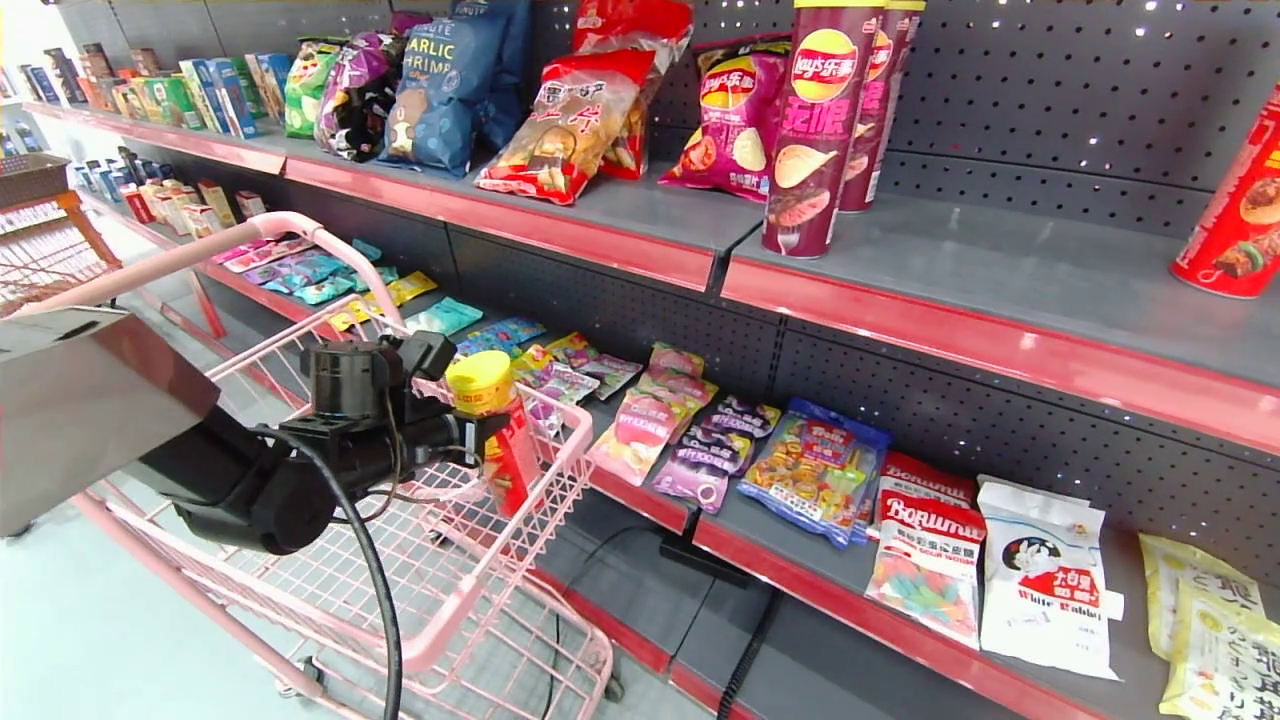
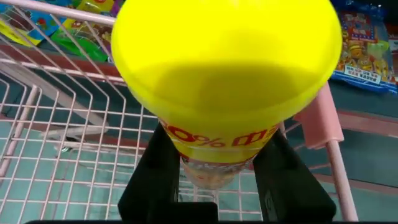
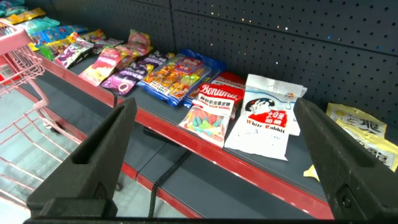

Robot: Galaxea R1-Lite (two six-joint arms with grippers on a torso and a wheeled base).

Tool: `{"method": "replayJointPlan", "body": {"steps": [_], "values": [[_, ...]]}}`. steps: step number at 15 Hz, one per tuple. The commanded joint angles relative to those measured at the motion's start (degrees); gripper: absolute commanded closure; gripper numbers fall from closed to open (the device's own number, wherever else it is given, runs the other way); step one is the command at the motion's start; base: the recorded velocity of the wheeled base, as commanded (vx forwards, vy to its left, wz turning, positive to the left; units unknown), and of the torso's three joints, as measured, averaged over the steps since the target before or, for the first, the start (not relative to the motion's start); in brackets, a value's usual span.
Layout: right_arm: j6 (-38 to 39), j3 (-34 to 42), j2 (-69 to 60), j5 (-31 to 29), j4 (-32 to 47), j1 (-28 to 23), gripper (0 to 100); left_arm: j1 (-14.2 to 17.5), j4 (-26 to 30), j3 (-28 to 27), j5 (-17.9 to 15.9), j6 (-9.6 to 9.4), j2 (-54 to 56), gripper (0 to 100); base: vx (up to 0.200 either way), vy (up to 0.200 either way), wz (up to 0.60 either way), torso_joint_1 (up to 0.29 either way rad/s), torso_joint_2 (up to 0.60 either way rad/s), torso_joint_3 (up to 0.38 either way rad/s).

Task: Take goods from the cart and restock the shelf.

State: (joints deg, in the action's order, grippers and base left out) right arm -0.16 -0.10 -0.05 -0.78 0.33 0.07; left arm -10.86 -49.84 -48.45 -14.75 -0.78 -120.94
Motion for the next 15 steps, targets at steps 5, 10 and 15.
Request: {"method": "replayJointPlan", "body": {"steps": [5, 10, 15], "values": [[-0.1, 0.0, 0.0, 0.1, 0.0, 0.0, 0, 1.6, 29.2, 8.9, -1.5, 4.65, 46.1, 100, 0.000, 0.000, 0.00, 0.000, 0.00, 0.000], [-0.1, 0.0, 0.0, 0.1, 0.0, 0.0, 0, 1.5, 55.5, 13.3, -0.3, 4.12, 80.2, 100, 0.000, 0.000, 0.00, 0.000, 0.00, 0.000], [0.0, 0.0, 0.0, 0.1, 0.0, 0.0, 0, 2.4, 56.3, 18.1, 13.4, 3.68, 90.0, 100, 0.000, 0.000, 0.00, 0.124, -0.39, -0.261]]}}
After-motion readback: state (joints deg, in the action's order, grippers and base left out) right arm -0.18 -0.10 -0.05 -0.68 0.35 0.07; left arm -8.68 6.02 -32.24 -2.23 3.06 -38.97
